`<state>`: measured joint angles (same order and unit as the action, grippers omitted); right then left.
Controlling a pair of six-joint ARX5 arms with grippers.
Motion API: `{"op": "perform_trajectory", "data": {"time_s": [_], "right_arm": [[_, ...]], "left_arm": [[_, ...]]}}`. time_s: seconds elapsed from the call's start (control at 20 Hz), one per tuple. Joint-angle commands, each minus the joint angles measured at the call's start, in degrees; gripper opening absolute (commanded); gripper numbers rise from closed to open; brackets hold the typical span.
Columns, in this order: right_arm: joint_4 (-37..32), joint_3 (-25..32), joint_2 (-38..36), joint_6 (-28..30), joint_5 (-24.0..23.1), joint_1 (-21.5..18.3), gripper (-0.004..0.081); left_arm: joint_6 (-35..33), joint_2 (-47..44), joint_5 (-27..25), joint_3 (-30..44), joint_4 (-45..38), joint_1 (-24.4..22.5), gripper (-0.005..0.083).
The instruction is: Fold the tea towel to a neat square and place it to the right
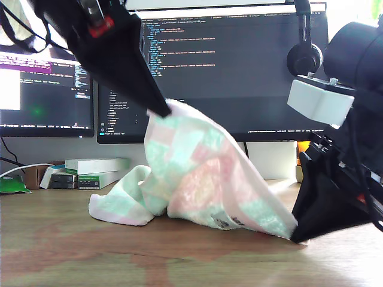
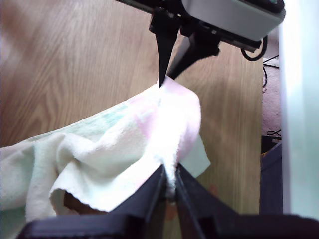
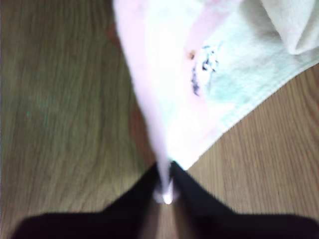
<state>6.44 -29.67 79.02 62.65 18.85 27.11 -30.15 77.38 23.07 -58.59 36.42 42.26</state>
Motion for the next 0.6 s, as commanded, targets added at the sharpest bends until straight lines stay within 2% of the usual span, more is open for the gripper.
{"op": "perform_trajectory", "data": {"time_s": [0.0, 0.15, 0.25, 0.35, 0.55], "right_arm": [[-0.5, -0.46, 0.85, -0.28, -0.24, 0.26, -0.0011], [-0.68, -2.19, 0.83, -1.44, -4.09, 0.26, -0.0011], [1.73, -5.75, 0.5, -2.23, -7.56, 0.39, -0.0011], [6.08, -11.41, 0.15, -4.68, -10.14, 1.18, -0.0011], [15.76, -23.23, -0.02, -7.8, -10.73, 4.68, -0.0011]], "left_arm": [[0.17, -0.24, 0.28, 0.46, 0.11, -0.83, -0.0021], [0.15, -0.24, -2.56, 0.46, 1.77, -2.21, -0.0021], [0.15, -0.26, -5.16, 0.35, 3.28, -3.06, -0.0021], [0.15, -0.66, -6.88, -0.22, 4.57, -3.74, -0.0021], [0.2, -2.19, -7.15, -3.63, 6.71, -3.91, -0.0021]]}}
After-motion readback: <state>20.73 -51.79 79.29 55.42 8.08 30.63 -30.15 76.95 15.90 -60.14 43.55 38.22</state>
